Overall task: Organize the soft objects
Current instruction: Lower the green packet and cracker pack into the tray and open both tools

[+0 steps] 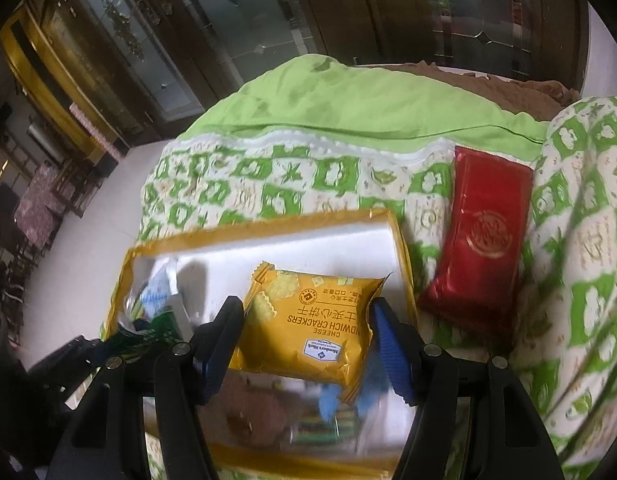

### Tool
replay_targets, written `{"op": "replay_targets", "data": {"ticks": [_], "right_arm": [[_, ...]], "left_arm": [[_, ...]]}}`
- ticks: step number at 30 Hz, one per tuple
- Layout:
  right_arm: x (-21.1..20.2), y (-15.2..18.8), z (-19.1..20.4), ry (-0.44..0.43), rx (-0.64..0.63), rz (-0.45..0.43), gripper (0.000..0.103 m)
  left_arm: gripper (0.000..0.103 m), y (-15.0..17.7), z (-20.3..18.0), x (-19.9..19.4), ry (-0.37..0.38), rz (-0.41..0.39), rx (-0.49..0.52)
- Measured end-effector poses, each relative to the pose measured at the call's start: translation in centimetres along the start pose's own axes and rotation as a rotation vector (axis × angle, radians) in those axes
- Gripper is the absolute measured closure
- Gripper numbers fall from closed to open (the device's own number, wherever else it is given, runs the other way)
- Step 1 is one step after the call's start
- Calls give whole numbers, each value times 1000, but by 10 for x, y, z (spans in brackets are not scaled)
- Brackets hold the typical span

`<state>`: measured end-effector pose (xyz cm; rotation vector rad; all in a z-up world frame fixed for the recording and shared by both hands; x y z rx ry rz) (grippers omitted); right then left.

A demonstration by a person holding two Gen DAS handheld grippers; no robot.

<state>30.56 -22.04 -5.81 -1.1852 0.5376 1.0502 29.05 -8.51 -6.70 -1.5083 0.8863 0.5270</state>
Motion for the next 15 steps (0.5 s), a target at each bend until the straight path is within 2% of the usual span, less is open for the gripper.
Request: {"op": "replay_targets", "data": {"ticks": [7,15], "right_arm": [[9,-11,-2,-11,19,-12,34],[10,-12,-7,-19,41,-17,34]], "left_arm": [[68,-16,3,18,11,14,-36],[68,-21,1,22,10,13,-29]]}}
Point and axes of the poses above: each gripper's, at about its wrist camera, not at the fingertips, and x roughly the way its jaws point, z to its left, y to its underside, the point moved 6 cm from there along x, roughly the way its jaws point, and after that the axes turned 1 degree about -y, right-handed, at the moved point
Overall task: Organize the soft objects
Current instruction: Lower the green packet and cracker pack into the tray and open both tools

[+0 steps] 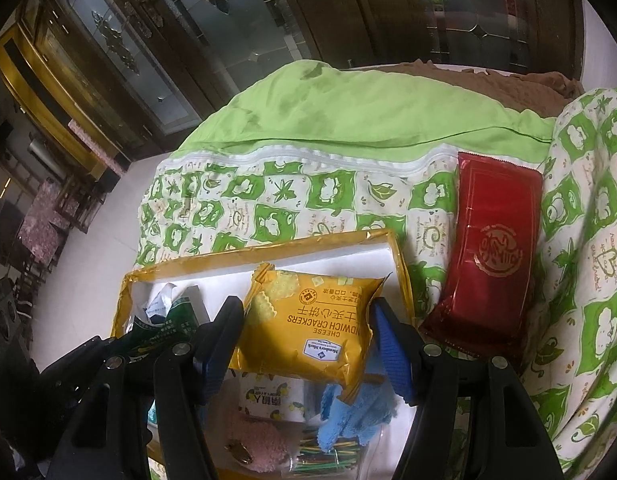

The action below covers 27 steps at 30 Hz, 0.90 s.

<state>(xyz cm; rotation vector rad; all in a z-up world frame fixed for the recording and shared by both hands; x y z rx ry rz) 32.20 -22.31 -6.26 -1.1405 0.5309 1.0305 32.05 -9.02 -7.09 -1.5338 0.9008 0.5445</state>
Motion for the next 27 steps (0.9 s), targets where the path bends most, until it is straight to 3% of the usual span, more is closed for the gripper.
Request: {"op": "replay_targets", "data": {"ticks": [18,27], "right_arm": [[42,-15,-2,14,1,25,34],[41,-14,4,6,-26,9,34]], "left_arm": [[68,-8,22,34,-6,37,-104],[64,-9,26,40,-9,38,-122]]}}
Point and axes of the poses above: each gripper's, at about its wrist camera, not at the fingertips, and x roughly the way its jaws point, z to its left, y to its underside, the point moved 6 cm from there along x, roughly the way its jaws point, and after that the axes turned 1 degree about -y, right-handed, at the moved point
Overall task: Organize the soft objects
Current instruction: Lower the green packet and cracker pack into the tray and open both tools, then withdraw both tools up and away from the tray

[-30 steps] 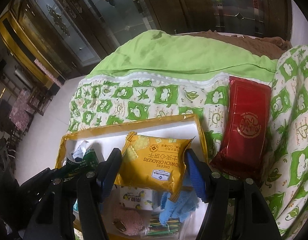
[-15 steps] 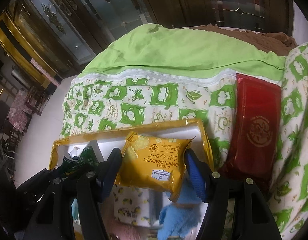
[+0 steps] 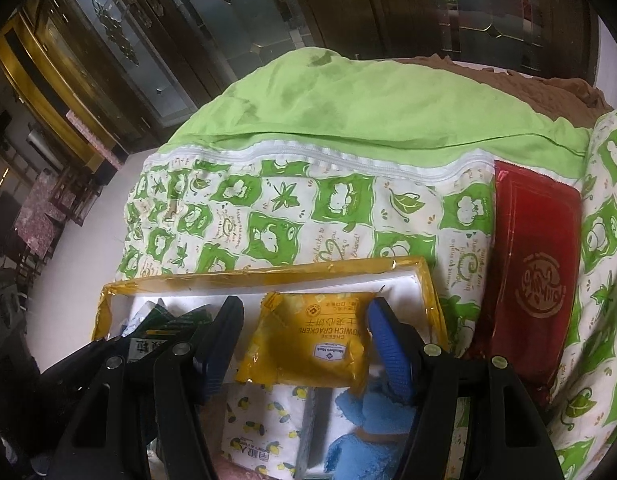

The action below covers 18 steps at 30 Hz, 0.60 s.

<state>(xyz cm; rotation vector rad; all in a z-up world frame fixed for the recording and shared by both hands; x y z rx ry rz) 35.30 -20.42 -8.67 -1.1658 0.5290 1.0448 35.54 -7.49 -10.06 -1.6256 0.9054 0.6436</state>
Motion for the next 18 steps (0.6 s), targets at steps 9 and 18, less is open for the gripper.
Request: {"op": "replay_targets", "data": {"ticks": [9,18], "right_arm": [[-29,11,7,-55,34,-52,23],[-65,48,3,-31,54,-97,11]], "left_arm": [[20,9,-4,-30,9,-65,15],[9,44,-8,-91,24,-156,7]]}}
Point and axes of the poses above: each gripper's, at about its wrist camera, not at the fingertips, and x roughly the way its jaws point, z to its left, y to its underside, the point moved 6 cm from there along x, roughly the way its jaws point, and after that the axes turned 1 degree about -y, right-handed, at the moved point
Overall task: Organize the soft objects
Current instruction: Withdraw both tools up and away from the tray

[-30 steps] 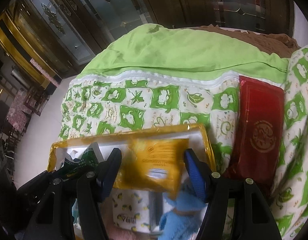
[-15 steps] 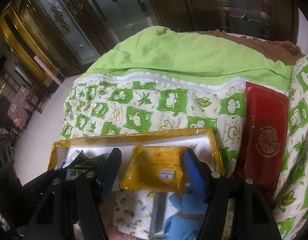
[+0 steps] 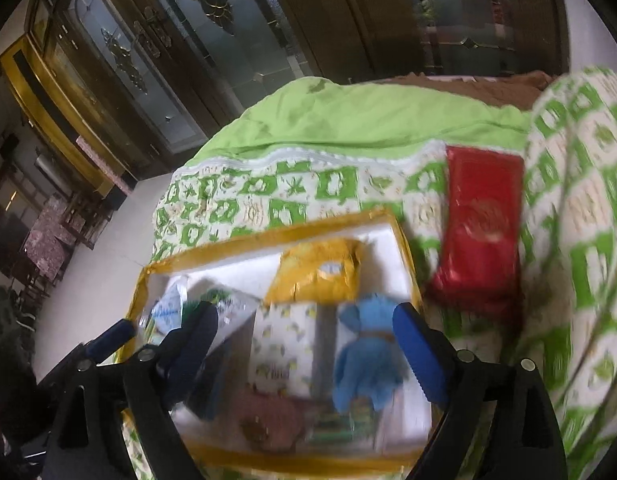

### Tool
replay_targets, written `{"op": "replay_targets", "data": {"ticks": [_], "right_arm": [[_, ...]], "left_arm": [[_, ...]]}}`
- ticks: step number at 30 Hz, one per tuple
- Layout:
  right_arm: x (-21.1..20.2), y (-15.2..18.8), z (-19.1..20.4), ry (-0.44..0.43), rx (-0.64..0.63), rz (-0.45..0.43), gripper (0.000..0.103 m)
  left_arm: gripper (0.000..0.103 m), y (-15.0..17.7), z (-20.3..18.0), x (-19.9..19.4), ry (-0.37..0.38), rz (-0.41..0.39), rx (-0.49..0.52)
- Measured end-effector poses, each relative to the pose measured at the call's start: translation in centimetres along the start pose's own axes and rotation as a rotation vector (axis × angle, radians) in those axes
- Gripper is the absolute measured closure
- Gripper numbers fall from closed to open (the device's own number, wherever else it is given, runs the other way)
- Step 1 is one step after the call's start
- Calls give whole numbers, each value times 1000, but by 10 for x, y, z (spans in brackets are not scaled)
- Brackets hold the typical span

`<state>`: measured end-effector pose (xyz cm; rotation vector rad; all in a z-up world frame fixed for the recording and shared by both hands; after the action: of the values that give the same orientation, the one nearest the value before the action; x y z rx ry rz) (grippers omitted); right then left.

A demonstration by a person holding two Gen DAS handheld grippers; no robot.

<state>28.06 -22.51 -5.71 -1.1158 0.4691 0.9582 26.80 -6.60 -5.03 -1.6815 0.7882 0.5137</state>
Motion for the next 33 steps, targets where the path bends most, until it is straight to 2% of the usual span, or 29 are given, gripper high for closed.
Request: {"op": "replay_targets", "data": {"ticks": [4,9,13,18,33], "right_arm": [[-8,16,1,3,8,0,11],[-22,33,10,36,-61,-22,10],[-32,48,17,55,-102,-40,10],[-42,68,23,58,-115,-44,9],[-67,106,21,106,-113,-74,6]], "left_arm": [[9,22,0,-27,-7,-22,3],[8,53,6,-58,-87,-54,64],[8,77,13,-73,-135,-62,95],[7,101,21,-85,-159,-61,96],[7,126,26,-102,-190,-72,104]]}}
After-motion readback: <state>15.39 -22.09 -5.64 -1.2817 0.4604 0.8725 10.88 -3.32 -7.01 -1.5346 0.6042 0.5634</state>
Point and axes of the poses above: each gripper's, at about its wrist camera, not at the fingertips, and x roughly the way its jaws point, z to its left, y to its underside, the point moved 6 cm from there along x, roughly the way its jaws point, and after that the axes turned 1 degree about -y, right-handed, at the moved point
